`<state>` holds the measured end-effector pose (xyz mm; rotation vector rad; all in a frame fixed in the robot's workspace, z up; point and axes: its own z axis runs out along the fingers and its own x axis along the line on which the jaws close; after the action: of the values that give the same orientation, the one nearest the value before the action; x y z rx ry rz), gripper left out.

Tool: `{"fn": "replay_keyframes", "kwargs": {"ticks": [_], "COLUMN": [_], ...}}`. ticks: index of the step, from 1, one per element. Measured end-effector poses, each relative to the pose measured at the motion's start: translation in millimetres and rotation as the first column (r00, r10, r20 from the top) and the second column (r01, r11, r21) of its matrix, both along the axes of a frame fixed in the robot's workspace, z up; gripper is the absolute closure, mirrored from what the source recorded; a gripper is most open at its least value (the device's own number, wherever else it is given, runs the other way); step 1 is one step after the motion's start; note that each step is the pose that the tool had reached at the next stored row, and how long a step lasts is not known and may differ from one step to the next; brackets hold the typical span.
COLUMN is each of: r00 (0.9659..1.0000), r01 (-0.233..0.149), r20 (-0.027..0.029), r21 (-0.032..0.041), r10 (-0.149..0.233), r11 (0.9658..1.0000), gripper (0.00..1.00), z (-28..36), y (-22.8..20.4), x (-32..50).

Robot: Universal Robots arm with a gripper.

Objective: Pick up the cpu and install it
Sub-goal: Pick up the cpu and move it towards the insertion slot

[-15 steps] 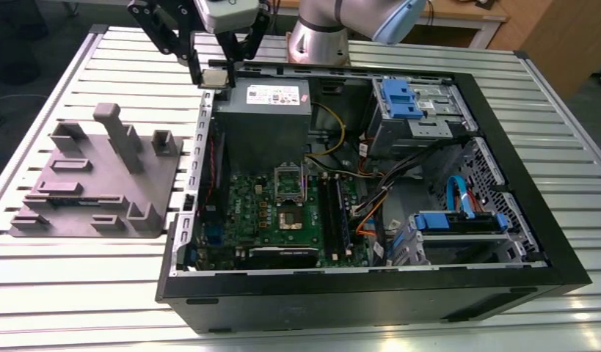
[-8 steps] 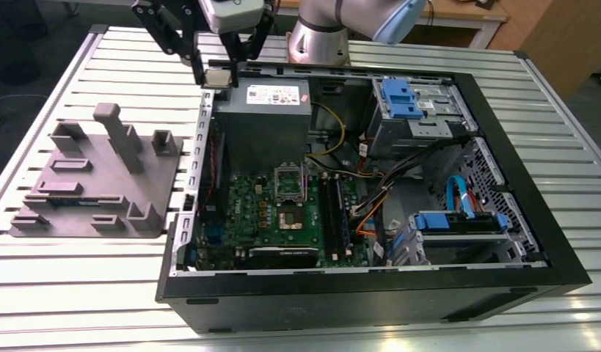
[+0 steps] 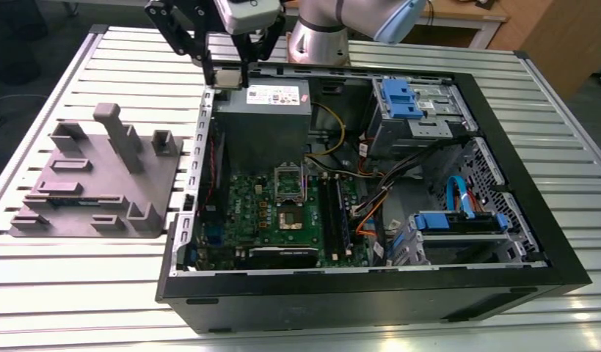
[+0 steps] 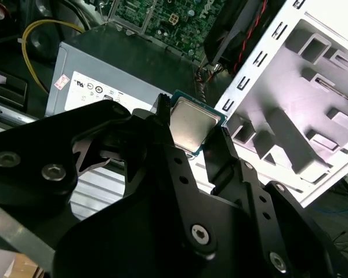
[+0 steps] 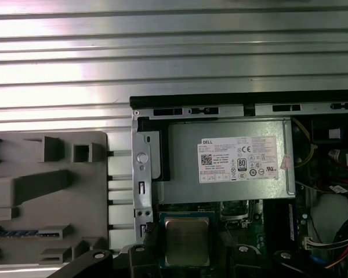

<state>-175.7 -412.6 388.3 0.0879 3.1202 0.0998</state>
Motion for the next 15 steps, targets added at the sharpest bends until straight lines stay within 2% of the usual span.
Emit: {"fn": "replay_keyframes", "kwargs": {"ticks": [5,15], "r00": [1.0,1.0], "r01": [0.0,0.0], "r20": [0.0,0.0], "r21": [0.0001,0.0], "r10": [0.0,0.0], "r11": [1.0,1.0], "gripper": [0.53,0.53], "z": [-0.1,-0.1], "y": [0.0,0.0], "x": [3.4,4.0]}}
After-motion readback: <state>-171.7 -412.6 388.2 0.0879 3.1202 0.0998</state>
